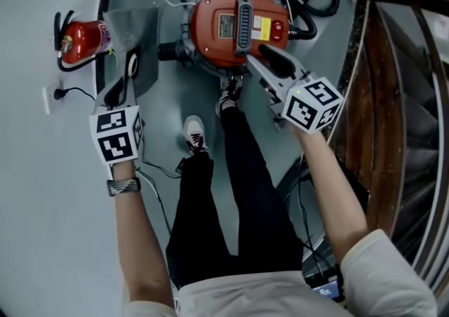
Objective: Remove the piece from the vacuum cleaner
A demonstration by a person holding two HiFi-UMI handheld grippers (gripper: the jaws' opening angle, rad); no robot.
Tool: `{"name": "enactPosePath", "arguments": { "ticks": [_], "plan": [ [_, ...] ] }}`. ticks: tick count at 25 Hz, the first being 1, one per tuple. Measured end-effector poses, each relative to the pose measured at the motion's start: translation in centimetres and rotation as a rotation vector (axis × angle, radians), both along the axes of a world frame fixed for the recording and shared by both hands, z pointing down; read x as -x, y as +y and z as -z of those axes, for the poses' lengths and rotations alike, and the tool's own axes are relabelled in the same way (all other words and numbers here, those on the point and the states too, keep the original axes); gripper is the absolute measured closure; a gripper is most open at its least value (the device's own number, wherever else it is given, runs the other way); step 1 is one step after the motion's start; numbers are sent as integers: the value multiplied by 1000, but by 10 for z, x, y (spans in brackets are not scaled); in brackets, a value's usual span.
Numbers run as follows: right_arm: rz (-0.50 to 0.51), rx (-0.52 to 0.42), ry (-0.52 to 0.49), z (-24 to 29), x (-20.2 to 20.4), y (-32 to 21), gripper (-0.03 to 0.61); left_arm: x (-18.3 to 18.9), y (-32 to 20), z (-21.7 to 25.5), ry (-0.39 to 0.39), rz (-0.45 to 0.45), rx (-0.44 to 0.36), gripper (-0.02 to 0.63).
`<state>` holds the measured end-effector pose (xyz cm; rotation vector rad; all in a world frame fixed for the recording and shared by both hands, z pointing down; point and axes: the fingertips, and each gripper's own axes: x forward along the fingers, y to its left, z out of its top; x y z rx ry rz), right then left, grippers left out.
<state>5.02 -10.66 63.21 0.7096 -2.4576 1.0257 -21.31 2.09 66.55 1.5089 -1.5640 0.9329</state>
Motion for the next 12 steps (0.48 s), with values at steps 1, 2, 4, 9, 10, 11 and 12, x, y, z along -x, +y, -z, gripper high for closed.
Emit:
{"name": "enactPosePath", "arguments": {
  "ticks": [1, 2, 4, 9, 10, 11, 12],
  "plan": [
    [16, -24, 4, 10, 3, 3, 387, 1, 4, 6, -5, -6, -7, 580],
    [29, -44, 4, 20, 6, 6, 390, 1, 7, 14, -9, -13, -15, 580],
    [41, -69, -15, 40, 10, 10, 420, 0, 10, 30, -16, -29, -37, 580],
    [101, -122, 3, 78, 9, 29, 509, -8, 18, 73, -4, -58, -101, 580],
    [114, -136, 24, 85, 6, 35, 512, -9, 21, 81, -5, -65, -108, 580],
    [128, -155, 47, 94, 4, 41, 514, -10, 25, 89, -8, -69, -115, 580],
    [143, -178, 68, 104, 2, 46, 514, -10, 29, 97, -8, -69, -121, 580]
  ]
}}
